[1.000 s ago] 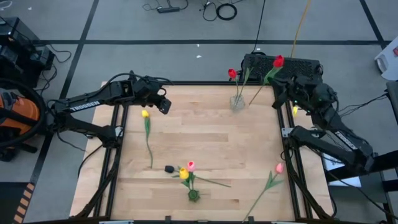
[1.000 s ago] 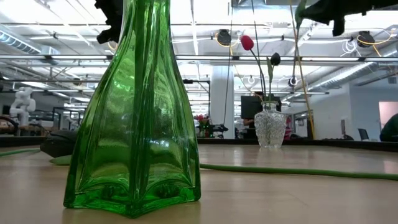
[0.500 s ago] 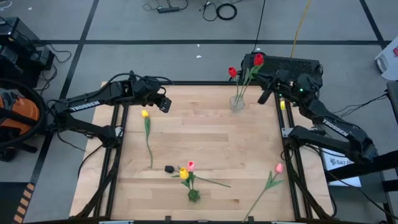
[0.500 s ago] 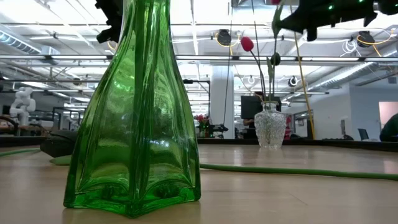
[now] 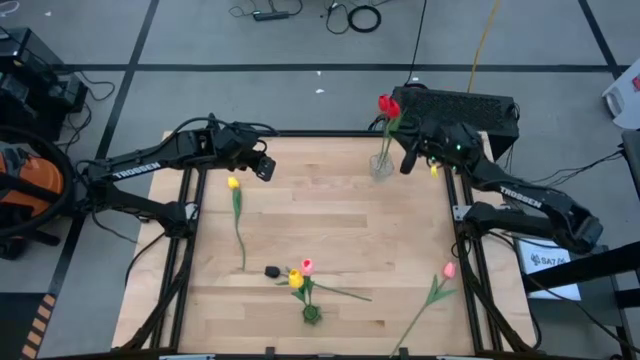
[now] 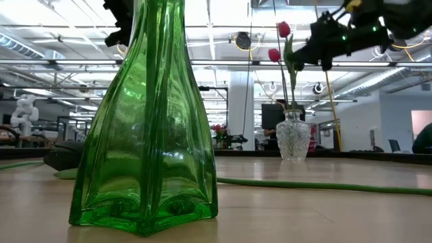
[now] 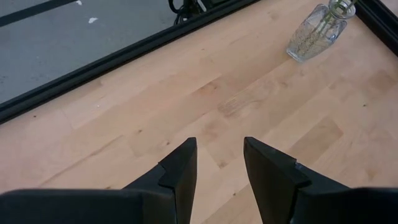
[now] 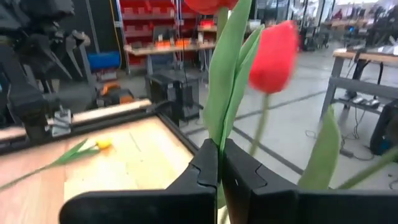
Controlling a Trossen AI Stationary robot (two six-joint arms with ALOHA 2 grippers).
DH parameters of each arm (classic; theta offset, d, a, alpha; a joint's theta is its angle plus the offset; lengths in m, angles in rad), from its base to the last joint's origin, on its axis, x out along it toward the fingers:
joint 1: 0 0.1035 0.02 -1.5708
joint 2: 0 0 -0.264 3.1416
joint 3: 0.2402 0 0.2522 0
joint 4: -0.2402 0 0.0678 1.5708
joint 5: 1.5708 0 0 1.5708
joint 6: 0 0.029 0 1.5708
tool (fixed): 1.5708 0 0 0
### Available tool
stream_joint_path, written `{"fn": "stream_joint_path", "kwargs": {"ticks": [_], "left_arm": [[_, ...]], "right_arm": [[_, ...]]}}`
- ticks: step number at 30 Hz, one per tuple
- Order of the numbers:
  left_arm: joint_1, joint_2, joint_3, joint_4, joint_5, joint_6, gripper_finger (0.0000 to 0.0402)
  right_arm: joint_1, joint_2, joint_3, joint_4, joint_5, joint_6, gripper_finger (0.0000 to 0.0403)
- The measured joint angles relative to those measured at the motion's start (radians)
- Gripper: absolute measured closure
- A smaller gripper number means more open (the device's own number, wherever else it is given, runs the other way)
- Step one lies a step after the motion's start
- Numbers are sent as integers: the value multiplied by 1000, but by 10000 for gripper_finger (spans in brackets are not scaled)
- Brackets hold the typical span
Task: Sort flowers into vase by color
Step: Put the red flower into the transparent vase
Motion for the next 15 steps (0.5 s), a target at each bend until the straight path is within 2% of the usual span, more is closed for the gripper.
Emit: {"fn": "stream_joint_path", "kwargs": {"ticks": [6,9,15], "left_arm": [[0,0,0,0,0,0,263],[0,0,0,0,0,0,263],[0,0,0,1,0,1,263]], "right_arm": [[0,0,-226,363,13,91,402],[0,0,-276,384,57,136,402],[0,0,-270,376,54,188,386]]}}
